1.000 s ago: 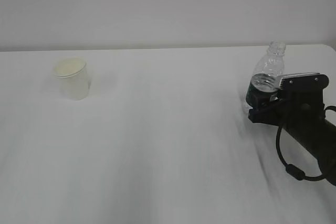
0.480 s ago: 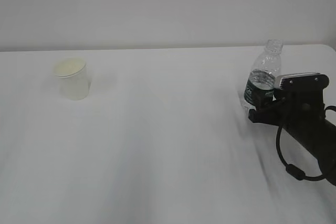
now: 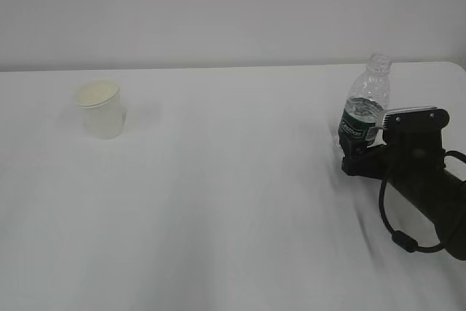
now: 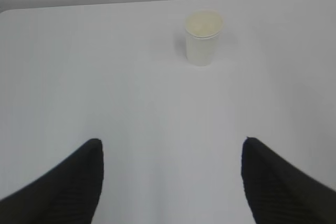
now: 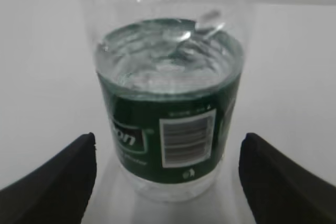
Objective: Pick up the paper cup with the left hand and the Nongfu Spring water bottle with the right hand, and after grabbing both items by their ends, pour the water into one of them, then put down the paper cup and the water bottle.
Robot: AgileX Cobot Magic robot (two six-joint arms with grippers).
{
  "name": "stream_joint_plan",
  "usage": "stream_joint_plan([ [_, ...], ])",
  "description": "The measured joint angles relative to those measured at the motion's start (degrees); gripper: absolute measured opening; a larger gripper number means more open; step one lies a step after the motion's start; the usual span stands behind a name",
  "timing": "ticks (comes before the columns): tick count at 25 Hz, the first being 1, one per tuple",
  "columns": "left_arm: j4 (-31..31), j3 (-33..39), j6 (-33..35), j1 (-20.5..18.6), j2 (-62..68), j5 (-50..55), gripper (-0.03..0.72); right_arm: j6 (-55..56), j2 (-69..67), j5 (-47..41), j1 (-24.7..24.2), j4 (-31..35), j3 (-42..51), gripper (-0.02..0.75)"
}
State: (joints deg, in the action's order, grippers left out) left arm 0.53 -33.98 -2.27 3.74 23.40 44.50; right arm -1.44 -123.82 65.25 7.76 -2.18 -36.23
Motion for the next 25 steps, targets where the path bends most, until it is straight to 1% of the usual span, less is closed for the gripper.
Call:
stream_joint_plan([
  [5, 0.0, 0.0, 0.0, 0.0, 0.0, 0.1, 0.587, 0.0, -3.6, 0.1, 0.0, 0.0, -1.3, 0.642],
  [25, 0.0, 0.0, 1.1, 0.0, 0.0, 1.3, 0.585, 0.0, -6.5, 0.4, 0.0, 0.5, -10.4, 0.642],
])
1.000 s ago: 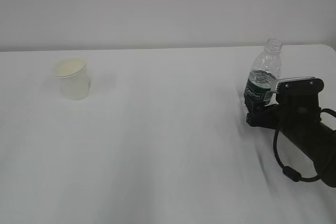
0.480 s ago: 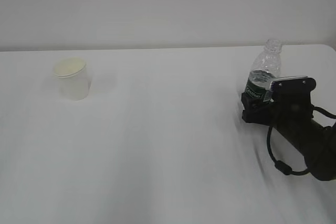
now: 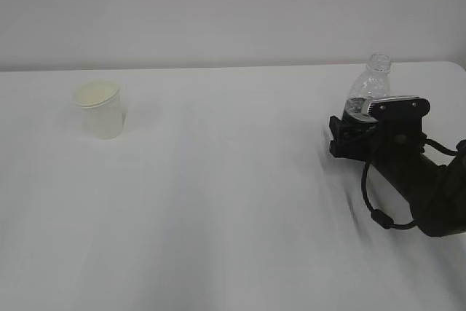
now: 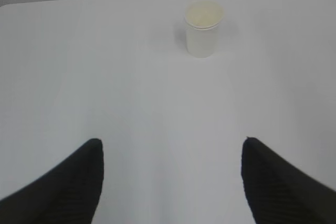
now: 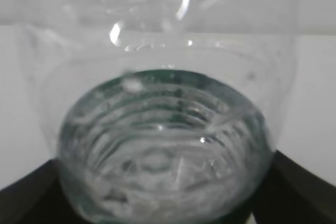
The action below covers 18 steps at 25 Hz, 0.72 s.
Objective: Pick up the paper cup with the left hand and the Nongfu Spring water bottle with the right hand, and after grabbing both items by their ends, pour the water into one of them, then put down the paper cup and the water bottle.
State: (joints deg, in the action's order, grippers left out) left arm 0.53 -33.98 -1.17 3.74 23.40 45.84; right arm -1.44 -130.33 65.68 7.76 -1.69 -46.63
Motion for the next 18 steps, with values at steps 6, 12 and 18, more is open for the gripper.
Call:
stream_joint_plan([
  [6, 0.0, 0.0, 0.0, 0.0, 0.0, 0.1, 0.58, 0.0, -0.2, 0.0, 0.0, 0.4, 0.0, 0.547],
  [12, 0.0, 0.0, 0.0, 0.0, 0.0, 0.1, 0.575, -0.2, -0.2, 0.0, 0.0, 0.0, 0.0, 0.458],
  [18, 0.0, 0.0, 0.0, 0.0, 0.0, 0.1, 0.567, -0.2, 1.5, -1.1, -0.1, -2.2, 1.9, 0.455],
])
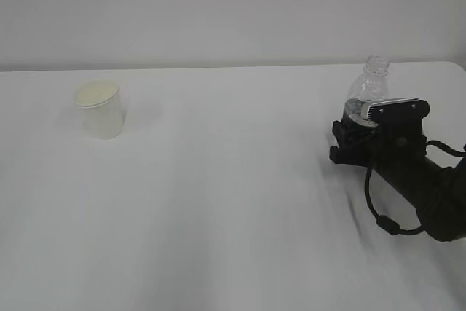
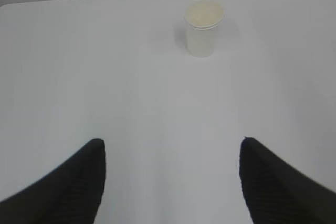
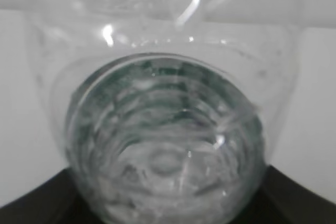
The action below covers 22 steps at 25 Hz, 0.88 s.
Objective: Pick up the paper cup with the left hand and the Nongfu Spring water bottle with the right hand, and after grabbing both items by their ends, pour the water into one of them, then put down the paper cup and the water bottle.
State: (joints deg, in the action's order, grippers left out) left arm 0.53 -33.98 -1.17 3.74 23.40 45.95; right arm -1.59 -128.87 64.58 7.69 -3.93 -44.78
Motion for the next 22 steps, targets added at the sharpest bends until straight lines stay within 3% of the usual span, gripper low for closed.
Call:
stream_joint_plan([
  [12, 0.0, 0.0, 2.2, 0.0, 0.0, -0.3, 0.567, -3.1, 16.8, -1.8, 0.0, -0.8, 15.0, 0.454],
  [22, -0.5, 0.0, 2.3, 0.0, 2.2, -6.3, 0.559, -3.4, 24.9, -1.1, 0.0, -2.3, 25.9, 0.454],
])
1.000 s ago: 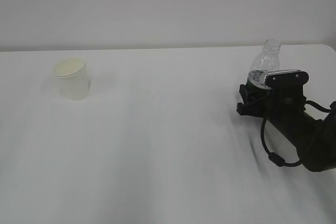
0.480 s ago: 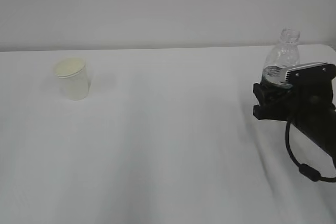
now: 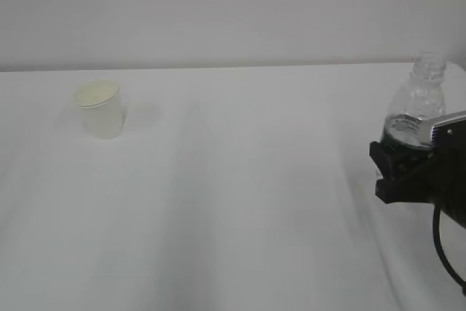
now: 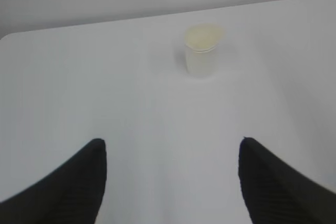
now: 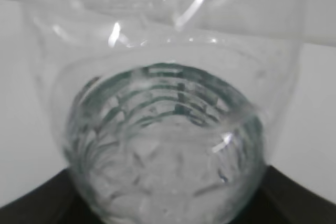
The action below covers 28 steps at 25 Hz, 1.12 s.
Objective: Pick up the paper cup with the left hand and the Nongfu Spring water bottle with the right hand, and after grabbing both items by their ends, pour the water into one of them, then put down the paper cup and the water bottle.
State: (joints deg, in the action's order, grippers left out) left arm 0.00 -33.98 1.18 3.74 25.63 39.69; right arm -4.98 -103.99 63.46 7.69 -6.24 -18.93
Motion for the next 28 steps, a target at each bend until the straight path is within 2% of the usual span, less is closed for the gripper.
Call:
stream_joint_plan([
  [9, -0.7, 0.0, 1.7, 0.0, 5.7, -7.3, 0.541, 0.6, 0.5, 0.2, 0.0, -3.0, 6.8, 0.454],
  [17, -0.8, 0.0, 1.8, 0.0, 10.1, -13.6, 0.538, 4.0, 0.6, 0.3, 0.0, -7.6, 7.4, 0.452],
  [28, 0.7, 0.1, 1.9, 0.3, 19.3, -21.3, 0.526, 5.0, 3.9, 0.4, 0.0, -9.5, 8.5, 0.452],
])
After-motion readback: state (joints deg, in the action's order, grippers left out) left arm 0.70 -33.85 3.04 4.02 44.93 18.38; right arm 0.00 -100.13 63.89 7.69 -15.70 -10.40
